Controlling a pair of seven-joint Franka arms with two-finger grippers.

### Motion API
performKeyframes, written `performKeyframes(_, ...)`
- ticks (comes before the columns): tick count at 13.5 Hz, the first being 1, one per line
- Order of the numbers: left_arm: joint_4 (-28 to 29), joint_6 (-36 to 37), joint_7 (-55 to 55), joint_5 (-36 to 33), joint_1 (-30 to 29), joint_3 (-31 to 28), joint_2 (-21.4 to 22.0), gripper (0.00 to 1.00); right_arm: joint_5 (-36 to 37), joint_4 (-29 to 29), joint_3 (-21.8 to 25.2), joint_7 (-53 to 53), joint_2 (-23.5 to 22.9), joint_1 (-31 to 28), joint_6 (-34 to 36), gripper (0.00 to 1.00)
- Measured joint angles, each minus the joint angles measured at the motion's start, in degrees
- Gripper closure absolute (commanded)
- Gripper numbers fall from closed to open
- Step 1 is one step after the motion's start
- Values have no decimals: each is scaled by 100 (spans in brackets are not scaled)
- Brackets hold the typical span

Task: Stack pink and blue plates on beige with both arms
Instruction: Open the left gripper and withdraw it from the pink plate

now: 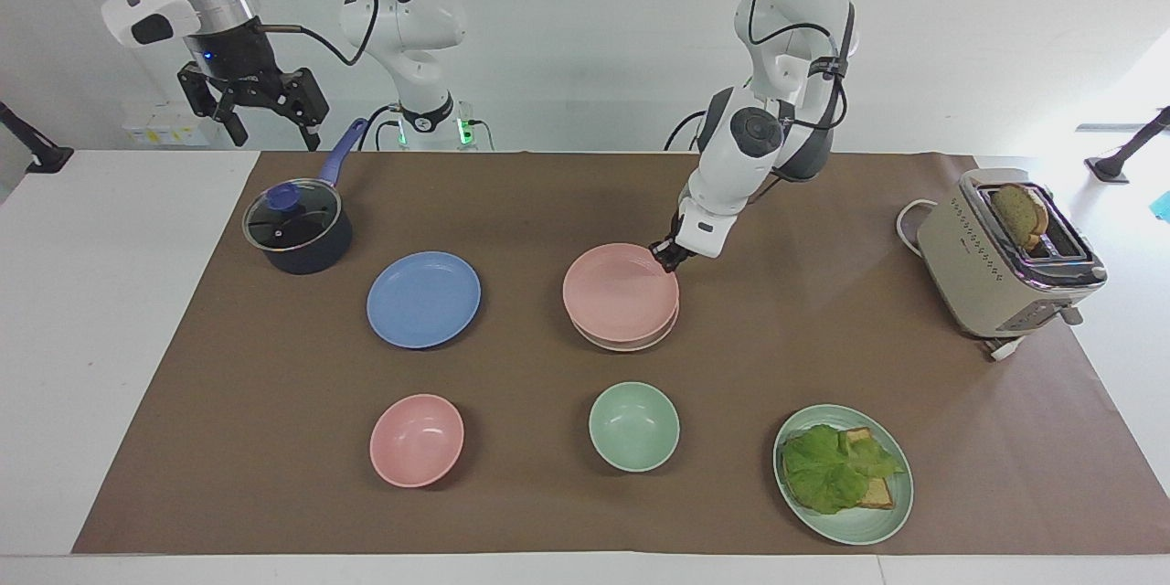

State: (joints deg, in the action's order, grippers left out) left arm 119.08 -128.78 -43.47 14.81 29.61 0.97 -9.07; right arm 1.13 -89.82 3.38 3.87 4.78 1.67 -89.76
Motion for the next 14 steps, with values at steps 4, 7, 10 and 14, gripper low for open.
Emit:
performKeyframes(4,91,-14,0,0,0,-11,0,100,0,0,0,0,0,0,0,0)
performKeyframes(7,128,-110,0,0,0,-33,0,100,0,0,0,0,0,0,0,0)
performKeyframes(10,128,-144,15,0,-1,-41,0,0,0,-69,0,0,-11,0,-73,0)
performKeyframes(14,127,-165,40,0,-1,-41,0,0,0,-421,-1,0,-51,0,-603,0)
